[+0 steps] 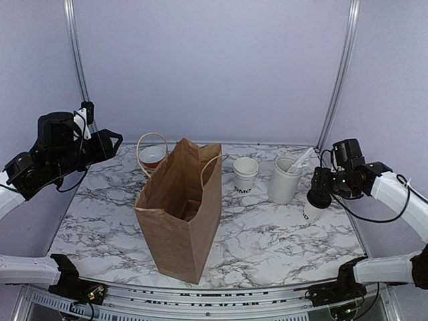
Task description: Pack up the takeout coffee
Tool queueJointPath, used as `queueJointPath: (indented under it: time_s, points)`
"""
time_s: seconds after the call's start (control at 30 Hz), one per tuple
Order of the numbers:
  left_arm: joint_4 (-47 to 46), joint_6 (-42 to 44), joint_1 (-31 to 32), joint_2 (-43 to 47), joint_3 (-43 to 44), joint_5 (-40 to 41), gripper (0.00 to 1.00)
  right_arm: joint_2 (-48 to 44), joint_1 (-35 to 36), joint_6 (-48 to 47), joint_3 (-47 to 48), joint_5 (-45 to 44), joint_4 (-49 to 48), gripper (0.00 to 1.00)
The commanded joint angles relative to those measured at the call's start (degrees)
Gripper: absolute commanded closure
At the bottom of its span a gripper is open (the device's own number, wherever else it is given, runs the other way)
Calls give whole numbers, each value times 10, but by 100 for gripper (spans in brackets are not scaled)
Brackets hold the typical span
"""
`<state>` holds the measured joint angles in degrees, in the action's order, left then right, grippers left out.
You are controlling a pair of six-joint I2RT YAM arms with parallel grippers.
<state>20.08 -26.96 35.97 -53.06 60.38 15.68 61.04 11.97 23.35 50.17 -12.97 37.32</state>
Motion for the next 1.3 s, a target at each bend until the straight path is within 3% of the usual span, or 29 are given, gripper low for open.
queueJointPath:
  time_s: [0.0,1.27]
  points:
    - [18,14,-5,9,17,1,53,26,-4,-20,4,-20,-28,10]
    - [18,1,-6,3,20,-27,54,50,-5,-34,-47,-3,-51,29]
